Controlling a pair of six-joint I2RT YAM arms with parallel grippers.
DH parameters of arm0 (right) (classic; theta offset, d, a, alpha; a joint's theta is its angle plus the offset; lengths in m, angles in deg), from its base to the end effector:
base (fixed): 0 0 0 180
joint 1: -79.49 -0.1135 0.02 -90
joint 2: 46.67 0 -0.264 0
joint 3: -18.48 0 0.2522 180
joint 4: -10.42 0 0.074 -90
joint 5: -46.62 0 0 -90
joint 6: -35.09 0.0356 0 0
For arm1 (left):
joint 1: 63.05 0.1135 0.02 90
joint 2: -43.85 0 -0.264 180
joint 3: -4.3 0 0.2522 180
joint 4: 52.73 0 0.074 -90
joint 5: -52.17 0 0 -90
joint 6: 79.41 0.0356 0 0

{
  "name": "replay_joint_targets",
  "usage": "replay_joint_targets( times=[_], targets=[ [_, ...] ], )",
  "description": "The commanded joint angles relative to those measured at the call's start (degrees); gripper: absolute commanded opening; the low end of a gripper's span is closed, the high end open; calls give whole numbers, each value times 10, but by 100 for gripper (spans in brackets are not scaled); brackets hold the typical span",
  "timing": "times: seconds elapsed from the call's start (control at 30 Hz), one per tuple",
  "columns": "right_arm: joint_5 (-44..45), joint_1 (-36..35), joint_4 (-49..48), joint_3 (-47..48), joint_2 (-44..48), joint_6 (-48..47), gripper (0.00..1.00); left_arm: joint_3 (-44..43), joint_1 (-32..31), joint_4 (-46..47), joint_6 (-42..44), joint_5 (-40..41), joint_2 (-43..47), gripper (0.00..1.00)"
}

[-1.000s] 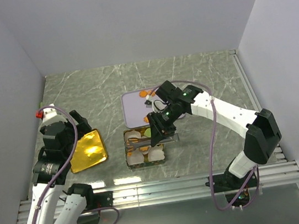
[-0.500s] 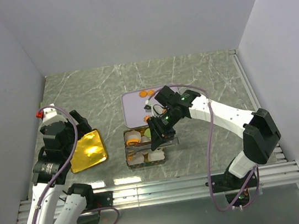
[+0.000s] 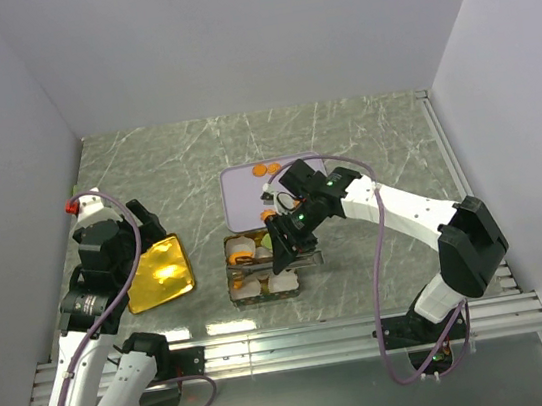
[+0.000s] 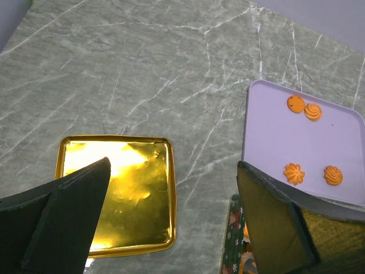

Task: Pack the cookies

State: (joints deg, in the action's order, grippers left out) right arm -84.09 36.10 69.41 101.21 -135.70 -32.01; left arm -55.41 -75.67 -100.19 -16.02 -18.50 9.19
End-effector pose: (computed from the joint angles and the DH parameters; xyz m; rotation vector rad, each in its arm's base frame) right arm 0.2082 0.2287 0.2580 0.7335 -2.7585 -1.2245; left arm 0.1302 -0.0171 0.3294 -0.4530 1.8872 -0.1239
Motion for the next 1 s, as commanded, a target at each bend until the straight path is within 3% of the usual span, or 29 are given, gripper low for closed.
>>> replay_joint_targets(
  times=[0.0,0.23,0.5,0.77,0.97],
  targets=[
    [8,-9,-6,2,5,-20,50,-3,-2,13,4,-3,4,99],
    [13,-11,24,13,17,-43,62,-3,-2,13,4,-2,5,99],
    [29,-11,54,49,20,-51,63,-3,-1,13,4,-2,3,98],
    [41,-8,107,183,-6,-62,63,-4,-1,13,3,-2,1,98],
    [122,20,111,247,-18,-29,60,-4,-1,12,2,1,2,98]
  ],
)
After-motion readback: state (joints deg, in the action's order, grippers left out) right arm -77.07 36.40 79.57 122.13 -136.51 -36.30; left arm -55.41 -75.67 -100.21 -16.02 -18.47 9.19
